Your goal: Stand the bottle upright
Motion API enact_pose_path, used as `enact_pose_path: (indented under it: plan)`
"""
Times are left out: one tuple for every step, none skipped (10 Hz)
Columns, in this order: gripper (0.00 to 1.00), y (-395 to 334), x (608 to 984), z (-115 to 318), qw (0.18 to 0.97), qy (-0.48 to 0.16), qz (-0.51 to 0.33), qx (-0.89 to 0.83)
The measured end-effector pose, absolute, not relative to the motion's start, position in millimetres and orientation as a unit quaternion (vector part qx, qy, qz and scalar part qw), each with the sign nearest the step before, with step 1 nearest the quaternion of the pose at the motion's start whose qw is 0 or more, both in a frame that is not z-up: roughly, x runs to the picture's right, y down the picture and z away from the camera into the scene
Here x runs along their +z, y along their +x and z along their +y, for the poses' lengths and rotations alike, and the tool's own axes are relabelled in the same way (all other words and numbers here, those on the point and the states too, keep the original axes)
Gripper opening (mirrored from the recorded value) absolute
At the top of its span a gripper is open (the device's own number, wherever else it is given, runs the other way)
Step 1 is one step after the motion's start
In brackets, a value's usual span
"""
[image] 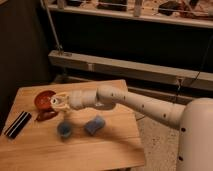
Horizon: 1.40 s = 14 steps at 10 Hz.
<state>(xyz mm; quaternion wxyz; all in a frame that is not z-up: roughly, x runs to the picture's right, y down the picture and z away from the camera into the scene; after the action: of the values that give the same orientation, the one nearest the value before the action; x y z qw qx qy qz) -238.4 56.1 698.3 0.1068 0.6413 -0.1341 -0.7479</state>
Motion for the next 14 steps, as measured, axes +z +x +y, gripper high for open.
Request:
enact_pose_path:
  plan:
    - [0.08, -235, 700, 56, 0.111, 0.638, -0.132, -0.75]
    - [0.08, -233, 700, 57, 0.112, 0.636, -0.131, -0.752]
    - [0.08, -230, 700, 57, 0.116, 0.635, -0.13, -0.753]
    - [0.08, -229, 700, 56, 0.119, 0.635, -0.129, -0.753]
    - [0.08, -228, 699, 56, 0.123, 0.635, -0.129, -0.752]
    - [0.08, -227, 698, 55, 0.128, 0.638, -0.128, -0.748]
    - [0.08, -227, 695, 54, 0.132, 0.643, -0.128, -0.743]
    - [0.08, -228, 693, 53, 0.137, 0.65, -0.129, -0.736]
    - [0.08, -228, 694, 53, 0.143, 0.654, -0.129, -0.731]
    - [0.08, -228, 696, 53, 0.146, 0.656, -0.13, -0.729]
    - [0.08, -228, 699, 54, 0.148, 0.654, -0.13, -0.73]
    - [0.08, -231, 704, 55, 0.147, 0.65, -0.131, -0.734]
    - [0.08, -234, 707, 55, 0.148, 0.648, -0.134, -0.735]
    - [0.08, -236, 708, 54, 0.149, 0.646, -0.135, -0.736]
